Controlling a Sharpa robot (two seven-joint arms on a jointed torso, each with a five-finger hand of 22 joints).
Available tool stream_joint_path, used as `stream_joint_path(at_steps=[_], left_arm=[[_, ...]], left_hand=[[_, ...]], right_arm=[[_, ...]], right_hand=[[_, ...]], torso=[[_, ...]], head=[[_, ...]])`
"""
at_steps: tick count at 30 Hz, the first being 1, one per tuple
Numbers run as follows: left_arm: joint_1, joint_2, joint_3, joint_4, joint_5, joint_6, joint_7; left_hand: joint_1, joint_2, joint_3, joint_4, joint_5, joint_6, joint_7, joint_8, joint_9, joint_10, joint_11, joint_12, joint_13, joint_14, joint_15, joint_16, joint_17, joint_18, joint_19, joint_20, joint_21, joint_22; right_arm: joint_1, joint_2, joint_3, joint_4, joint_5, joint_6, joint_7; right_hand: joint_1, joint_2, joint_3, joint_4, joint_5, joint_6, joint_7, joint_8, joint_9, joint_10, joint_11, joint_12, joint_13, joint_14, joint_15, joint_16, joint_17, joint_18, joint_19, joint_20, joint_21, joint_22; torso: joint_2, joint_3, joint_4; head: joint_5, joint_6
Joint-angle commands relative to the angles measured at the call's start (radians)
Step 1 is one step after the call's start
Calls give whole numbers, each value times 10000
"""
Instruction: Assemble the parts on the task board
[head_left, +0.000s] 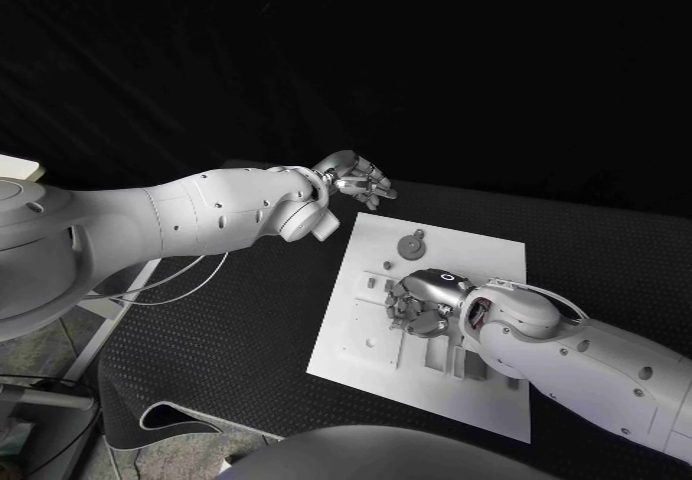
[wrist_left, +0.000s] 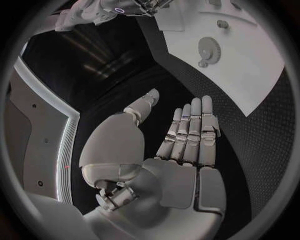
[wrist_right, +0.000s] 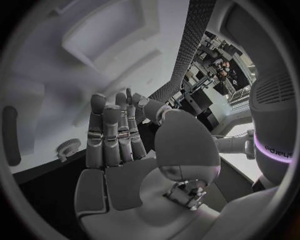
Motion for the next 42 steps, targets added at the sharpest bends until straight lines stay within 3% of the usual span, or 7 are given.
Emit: stream_joint_path(at_steps=[1, 4, 8, 24, 42], left_arm=[[14, 17, 7, 37, -97, 43, 97], [14, -2, 7, 40, -97, 31, 98], [14, -9, 7, 41, -97, 29, 92], [20, 26, 7, 20, -98, 20, 93], [22, 35, 7, 4, -98, 15, 77]], left_hand=[[99, -16, -30, 14, -39, -2, 213, 67, -15, 8, -2, 57, -10, 57, -22, -68, 10, 107, 62, -31, 16, -15], [101, -17, -29, 13, -39, -1, 213, 68, -15, 7, -2, 57, -12, 57, -22, -69, 12, 107, 62, -32, 15, -16], [103, -19, -29, 12, -39, 0, 212, 70, -15, 7, -3, 58, -14, 57, -22, -72, 14, 107, 62, -32, 15, -17], [112, -27, -30, 11, -39, 4, 209, 78, -17, 9, -3, 65, -27, 61, -23, -83, 27, 107, 62, -33, 15, -22], [111, -33, -34, 18, -39, -1, 210, 82, -21, 7, -3, 71, -43, 65, -22, -99, 43, 105, 64, -32, 15, -29]], right_arm=[[-9, 16, -1, -39, -211, -36, -101], [-9, 12, -2, -44, -220, -32, -107], [-9, 17, -3, -73, -228, -19, -107], [-26, 127, -39, -57, -221, -18, -88], [-57, 221, -105, -156, -249, 180, -154]], right_hand=[[126, 217, 1102, -1150, 24, -3, 67, 2, 10, -69, -24, -10, 14, 30, -67, -37, 13, 233, -19, -72, -34, 209], [129, 216, 1102, -1150, 23, -3, 67, 1, 12, -69, -24, -11, 17, 31, -68, -36, 13, 233, -19, -73, -32, 209], [131, 216, 1102, -1151, 24, -2, 67, 0, 14, -69, -24, -11, 20, 31, -68, -36, 14, 233, -18, -74, -31, 209], [140, 219, 1098, -1150, 24, -1, 66, -8, 26, -70, -25, -17, 41, 33, -69, -33, 17, 233, -18, -77, -25, 210], [144, 223, 1093, -1151, 24, -1, 67, -20, 40, -73, -24, -25, 67, 31, -68, -31, 20, 233, -23, -78, -20, 210]], torso=[[1, -4, 0], [-2, -12, -1], [-6, 4, -15], [-6, 7, -15], [-9, -4, -6]], head=[[14, -2], [-23, 5], [35, -32], [86, -106], [77, -137]])
